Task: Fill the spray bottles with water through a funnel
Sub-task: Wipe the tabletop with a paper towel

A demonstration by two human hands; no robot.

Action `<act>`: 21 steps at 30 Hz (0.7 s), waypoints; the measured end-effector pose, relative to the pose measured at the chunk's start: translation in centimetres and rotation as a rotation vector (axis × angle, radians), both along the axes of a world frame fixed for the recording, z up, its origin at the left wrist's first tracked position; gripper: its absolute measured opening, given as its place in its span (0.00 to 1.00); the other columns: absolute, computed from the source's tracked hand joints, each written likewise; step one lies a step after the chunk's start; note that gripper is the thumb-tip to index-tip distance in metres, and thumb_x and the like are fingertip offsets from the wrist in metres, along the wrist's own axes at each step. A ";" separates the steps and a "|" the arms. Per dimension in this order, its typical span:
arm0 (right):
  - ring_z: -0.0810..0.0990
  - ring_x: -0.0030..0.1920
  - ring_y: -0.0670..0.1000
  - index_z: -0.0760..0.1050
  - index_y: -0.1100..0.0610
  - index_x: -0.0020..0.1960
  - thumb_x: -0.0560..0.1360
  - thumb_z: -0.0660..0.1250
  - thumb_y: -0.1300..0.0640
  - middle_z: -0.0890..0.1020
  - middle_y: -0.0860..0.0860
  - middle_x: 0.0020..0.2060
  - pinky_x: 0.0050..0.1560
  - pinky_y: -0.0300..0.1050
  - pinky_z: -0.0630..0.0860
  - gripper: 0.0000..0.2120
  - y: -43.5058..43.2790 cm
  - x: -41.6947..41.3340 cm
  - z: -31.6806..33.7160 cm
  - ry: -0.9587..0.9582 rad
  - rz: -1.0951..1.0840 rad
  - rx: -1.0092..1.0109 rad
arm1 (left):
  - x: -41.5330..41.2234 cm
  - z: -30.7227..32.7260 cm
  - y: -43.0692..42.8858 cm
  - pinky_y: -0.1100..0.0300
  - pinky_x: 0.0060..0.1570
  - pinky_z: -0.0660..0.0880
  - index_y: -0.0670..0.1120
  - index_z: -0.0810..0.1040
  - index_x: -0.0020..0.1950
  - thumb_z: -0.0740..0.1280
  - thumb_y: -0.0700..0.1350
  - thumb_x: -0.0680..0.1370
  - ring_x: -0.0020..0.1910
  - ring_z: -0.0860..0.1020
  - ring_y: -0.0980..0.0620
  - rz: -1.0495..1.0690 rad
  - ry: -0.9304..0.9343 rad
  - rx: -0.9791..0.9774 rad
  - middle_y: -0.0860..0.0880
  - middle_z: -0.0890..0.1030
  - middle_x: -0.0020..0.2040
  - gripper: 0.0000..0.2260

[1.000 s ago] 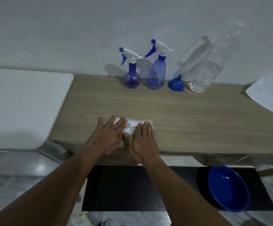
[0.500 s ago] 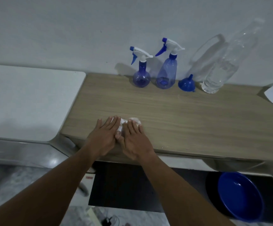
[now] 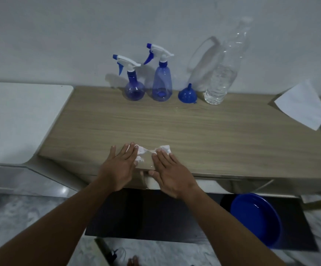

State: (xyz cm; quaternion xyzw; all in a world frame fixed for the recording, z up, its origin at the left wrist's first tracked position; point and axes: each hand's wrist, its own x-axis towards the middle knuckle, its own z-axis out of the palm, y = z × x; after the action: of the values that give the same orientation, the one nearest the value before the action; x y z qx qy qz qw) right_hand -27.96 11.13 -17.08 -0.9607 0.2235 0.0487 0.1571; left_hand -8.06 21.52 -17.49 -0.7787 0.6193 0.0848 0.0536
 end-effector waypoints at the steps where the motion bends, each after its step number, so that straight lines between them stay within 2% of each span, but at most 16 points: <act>1: 0.38 0.80 0.48 0.45 0.60 0.82 0.77 0.29 0.36 0.47 0.55 0.81 0.79 0.45 0.36 0.41 -0.9 -1.7 0.1 0.003 -0.003 -0.009 | -0.9 0.2 -0.4 0.38 0.75 0.52 0.43 0.54 0.81 0.35 0.56 0.78 0.79 0.55 0.46 -0.001 -0.004 -0.006 0.45 0.56 0.80 0.33; 4: 0.36 0.78 0.47 0.46 0.59 0.82 0.77 0.29 0.36 0.47 0.55 0.81 0.79 0.46 0.36 0.41 -3.2 -6.2 0.4 0.021 -0.027 -0.030 | -3.9 0.2 -2.1 0.38 0.74 0.53 0.44 0.54 0.80 0.35 0.55 0.79 0.79 0.55 0.45 -0.008 -0.026 -0.017 0.45 0.58 0.80 0.33; 6: 0.38 0.80 0.49 0.44 0.59 0.82 0.77 0.30 0.36 0.46 0.55 0.82 0.80 0.47 0.38 0.40 -4.4 -8.5 0.6 0.044 -0.047 -0.027 | -6.4 0.1 -3.7 0.40 0.75 0.50 0.45 0.50 0.81 0.36 0.54 0.80 0.80 0.52 0.46 -0.001 -0.030 -0.010 0.46 0.54 0.81 0.30; 8: 0.40 0.81 0.50 0.43 0.58 0.82 0.77 0.31 0.36 0.45 0.55 0.82 0.80 0.48 0.39 0.40 -5.5 -10.4 0.6 0.052 -0.073 -0.016 | -9.0 0.0 -5.4 0.40 0.76 0.47 0.44 0.46 0.81 0.41 0.53 0.83 0.80 0.48 0.46 -0.009 -0.024 -0.007 0.46 0.50 0.81 0.27; 12: 0.40 0.81 0.51 0.42 0.59 0.82 0.72 0.22 0.32 0.44 0.56 0.82 0.80 0.48 0.40 0.48 -7.1 -13.3 0.2 0.040 -0.127 -0.002 | -14.0 0.2 -8.4 0.40 0.77 0.45 0.44 0.44 0.81 0.43 0.53 0.84 0.80 0.45 0.47 -0.004 0.007 -0.017 0.47 0.46 0.82 0.27; 16: 0.40 0.81 0.52 0.43 0.60 0.82 0.71 0.22 0.33 0.44 0.56 0.82 0.80 0.51 0.40 0.49 -9.5 -16.1 0.4 0.050 -0.230 -0.008 | -17.3 0.1 -11.0 0.39 0.76 0.46 0.45 0.44 0.81 0.43 0.53 0.84 0.80 0.44 0.46 0.005 0.027 -0.037 0.47 0.47 0.82 0.27; 19: 0.41 0.81 0.53 0.43 0.61 0.82 0.68 0.17 0.31 0.45 0.57 0.81 0.80 0.51 0.41 0.54 -11.1 -19.0 0.6 0.056 -0.265 -0.032 | -18.9 0.1 -12.4 0.39 0.76 0.45 0.44 0.44 0.81 0.43 0.54 0.84 0.80 0.43 0.45 0.026 0.038 -0.032 0.46 0.46 0.82 0.27; 21: 0.40 0.81 0.52 0.42 0.61 0.82 0.71 0.21 0.32 0.44 0.57 0.81 0.80 0.49 0.40 0.49 -11.5 -20.5 0.6 0.057 -0.280 -0.004 | -21.2 0.4 -13.7 0.40 0.77 0.43 0.44 0.43 0.81 0.43 0.55 0.84 0.80 0.42 0.46 0.011 0.086 -0.034 0.46 0.45 0.82 0.28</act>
State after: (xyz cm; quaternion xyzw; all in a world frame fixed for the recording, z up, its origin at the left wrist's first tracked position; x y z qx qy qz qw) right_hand -48.50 -0.36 -16.47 -0.9187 0.3599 0.0531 0.1540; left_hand -29.22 7.80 -17.10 -0.7785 0.6182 0.1080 0.0131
